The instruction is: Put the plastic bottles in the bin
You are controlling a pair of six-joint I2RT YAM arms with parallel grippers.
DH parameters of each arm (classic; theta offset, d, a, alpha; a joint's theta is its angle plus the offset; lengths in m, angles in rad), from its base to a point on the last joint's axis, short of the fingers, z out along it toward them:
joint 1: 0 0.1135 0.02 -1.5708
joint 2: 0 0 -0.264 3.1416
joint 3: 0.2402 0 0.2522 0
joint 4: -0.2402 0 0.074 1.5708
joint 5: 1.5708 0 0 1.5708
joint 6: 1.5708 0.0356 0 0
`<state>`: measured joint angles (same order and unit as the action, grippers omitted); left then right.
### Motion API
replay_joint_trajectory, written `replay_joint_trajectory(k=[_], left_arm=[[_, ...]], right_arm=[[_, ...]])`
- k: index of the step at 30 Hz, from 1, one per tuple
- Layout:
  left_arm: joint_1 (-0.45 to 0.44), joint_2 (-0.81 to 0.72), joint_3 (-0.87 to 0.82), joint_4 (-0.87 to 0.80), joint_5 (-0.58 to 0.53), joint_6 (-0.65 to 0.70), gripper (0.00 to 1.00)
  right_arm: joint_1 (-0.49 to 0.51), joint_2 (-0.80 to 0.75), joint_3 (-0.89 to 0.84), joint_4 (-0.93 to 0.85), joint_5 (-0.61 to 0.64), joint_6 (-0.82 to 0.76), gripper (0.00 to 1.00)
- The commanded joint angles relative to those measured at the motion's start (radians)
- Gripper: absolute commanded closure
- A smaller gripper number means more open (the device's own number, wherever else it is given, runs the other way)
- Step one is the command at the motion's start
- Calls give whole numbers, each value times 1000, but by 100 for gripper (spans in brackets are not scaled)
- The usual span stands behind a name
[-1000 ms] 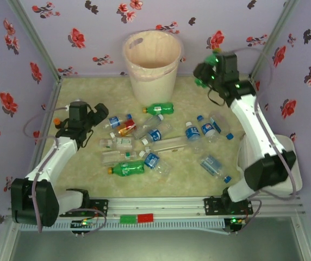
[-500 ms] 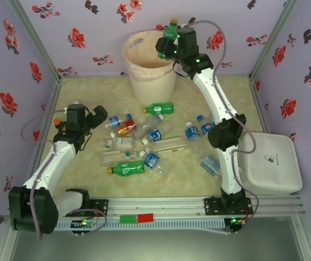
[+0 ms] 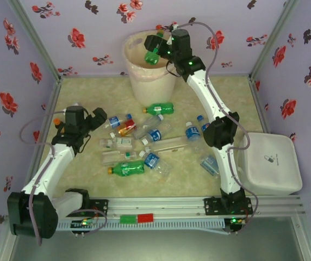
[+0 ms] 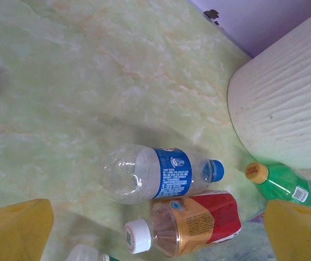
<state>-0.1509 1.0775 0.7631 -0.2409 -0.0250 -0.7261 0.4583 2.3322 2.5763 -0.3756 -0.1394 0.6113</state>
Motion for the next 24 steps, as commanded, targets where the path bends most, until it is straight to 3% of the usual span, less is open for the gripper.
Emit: replay_joint_trajectory(k=[1, 6, 10, 16, 24], left_arm=[[7, -25, -6, -16, 11, 14, 1], [7, -21, -33, 43, 11, -28, 1], [7, 0, -43, 118, 68, -37, 1], [8, 28, -31, 144, 135, -14, 0], [8, 62, 40, 10, 175, 96, 1]], right_arm=[[2, -26, 23, 44, -1, -23, 0], [3, -92, 8, 9, -23, -54, 0], [3, -207, -111, 0, -42, -62, 0], [23, -475, -466, 61, -1, -98, 0], [28, -849, -1005, 106, 95, -97, 0]])
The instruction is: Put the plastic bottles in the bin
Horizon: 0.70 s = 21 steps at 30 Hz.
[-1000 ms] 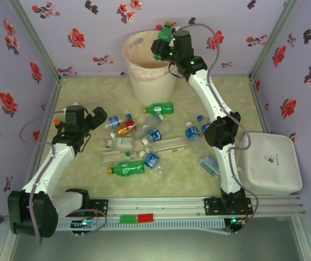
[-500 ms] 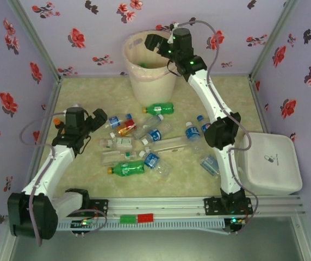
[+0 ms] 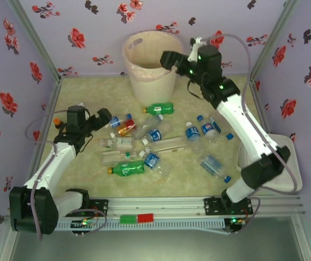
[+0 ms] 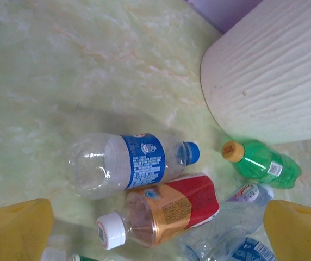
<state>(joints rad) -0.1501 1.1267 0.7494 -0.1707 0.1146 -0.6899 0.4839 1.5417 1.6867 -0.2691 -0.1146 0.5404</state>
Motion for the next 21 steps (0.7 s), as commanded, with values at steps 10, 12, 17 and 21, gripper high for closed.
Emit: replay_joint_trajectory(k=[10, 12, 17, 21], left_arm=[[-8, 109, 84, -134, 31, -333, 1], [-24, 120, 70, -95, 7, -477, 0], [-83, 177, 156, -128, -99, -687, 0], [-106, 232, 207, -153, -162, -823, 0]], right_arm=[[3, -296, -500, -146, 234, -37, 0], [4, -329, -552, -146, 272, -10, 0], [4, -403, -699, -62, 320, 29, 0], [2, -415, -761, -44, 345, 40, 0]])
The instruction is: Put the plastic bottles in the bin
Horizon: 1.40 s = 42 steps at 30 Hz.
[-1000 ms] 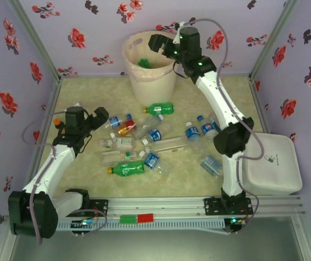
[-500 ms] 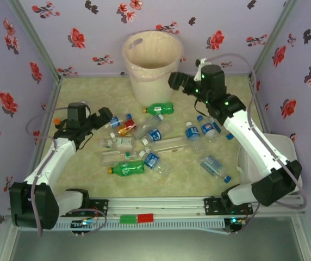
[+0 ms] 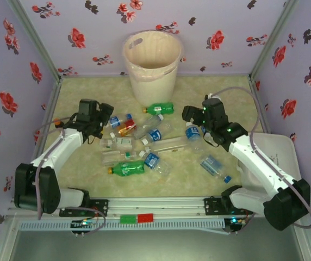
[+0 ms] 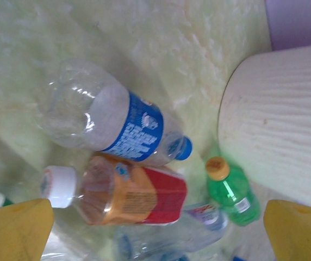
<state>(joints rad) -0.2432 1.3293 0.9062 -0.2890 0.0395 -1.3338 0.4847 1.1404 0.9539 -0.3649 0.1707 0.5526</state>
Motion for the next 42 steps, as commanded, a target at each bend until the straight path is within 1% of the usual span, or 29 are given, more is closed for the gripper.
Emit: replay_joint_trajectory(k=[1, 2, 5, 10, 12, 17, 23, 29, 38, 39, 40, 42], left_arm=[[-19, 48, 64, -69, -104, -239, 1], [-22, 72, 76, -94, -108, -298, 2], [-26, 140, 113, -155, -94, -418, 5], [-28, 247, 210, -266, -51, -537, 7], [-24, 288, 262, -301, -42, -550, 7], [-10, 396, 357, -309, -24, -578, 7], [3, 504, 378, -275, 80, -640, 8], [9, 559, 398, -259, 87, -650, 8], [24, 609, 416, -235, 86, -645, 18], [26, 612, 418, -233, 86, -645, 20], [27, 615, 418, -230, 86, -644, 23], [31, 618, 416, -224, 86, -644, 29]], right_arm=[[2, -14, -38, 56, 62, 30, 0], [2, -13, -48, 60, 63, 34, 0], [2, -11, -72, 75, 65, 42, 0], [2, -12, -75, 68, 84, 29, 0], [2, -13, -79, 69, 98, 22, 0], [0, 0, -110, 77, 124, 18, 0], [0, 16, -110, 51, 121, 11, 0], [0, 17, -109, 49, 138, -4, 0], [0, 23, -110, 37, 158, -11, 0], [0, 23, -110, 35, 158, -13, 0], [0, 24, -109, 30, 190, -10, 0], [0, 24, -103, 21, 197, -9, 0]])
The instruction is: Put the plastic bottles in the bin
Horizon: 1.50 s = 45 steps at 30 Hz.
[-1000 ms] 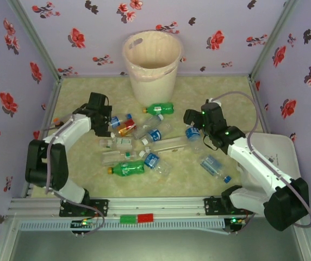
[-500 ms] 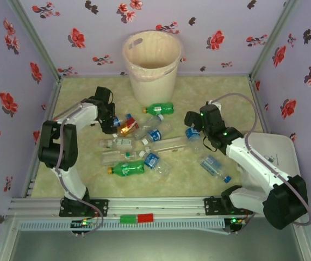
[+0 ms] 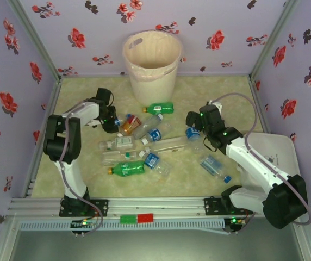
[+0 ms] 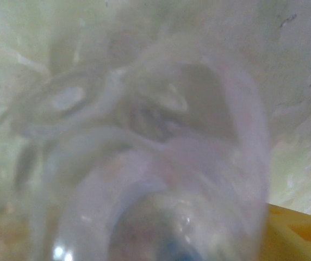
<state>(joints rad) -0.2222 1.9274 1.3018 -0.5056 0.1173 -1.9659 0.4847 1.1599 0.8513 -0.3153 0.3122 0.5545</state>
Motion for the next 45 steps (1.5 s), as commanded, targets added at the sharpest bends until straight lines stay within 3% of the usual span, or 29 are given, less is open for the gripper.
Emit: replay_joint_trajectory(k=[1, 10, 17, 22, 26, 31, 36, 45], left_arm=[[14, 20, 18, -5, 8, -12, 34], [48, -12, -2, 38, 4, 21, 55], [107, -103, -14, 190, 12, 308, 77], [143, -230, -129, 420, 39, 447, 77], [146, -295, -111, 446, 73, 562, 78], [138, -320, 31, 415, 130, 715, 77], [91, -315, 250, 300, 113, 897, 77], [-49, -92, 766, 163, 91, 1116, 76]], right_arm=[[0, 5, 3, -32, 54, -14, 0], [1, 1, 6, -31, 42, -16, 1], [-1, 30, 1, -14, 81, 28, 0], [-1, 90, 45, -76, 114, 53, 0], [-1, 122, 57, -61, 73, 42, 0], [-1, 141, 60, -29, 29, 39, 0], [0, 123, 58, -32, 59, 39, 0], [-3, 53, 24, -4, 29, -9, 0]])
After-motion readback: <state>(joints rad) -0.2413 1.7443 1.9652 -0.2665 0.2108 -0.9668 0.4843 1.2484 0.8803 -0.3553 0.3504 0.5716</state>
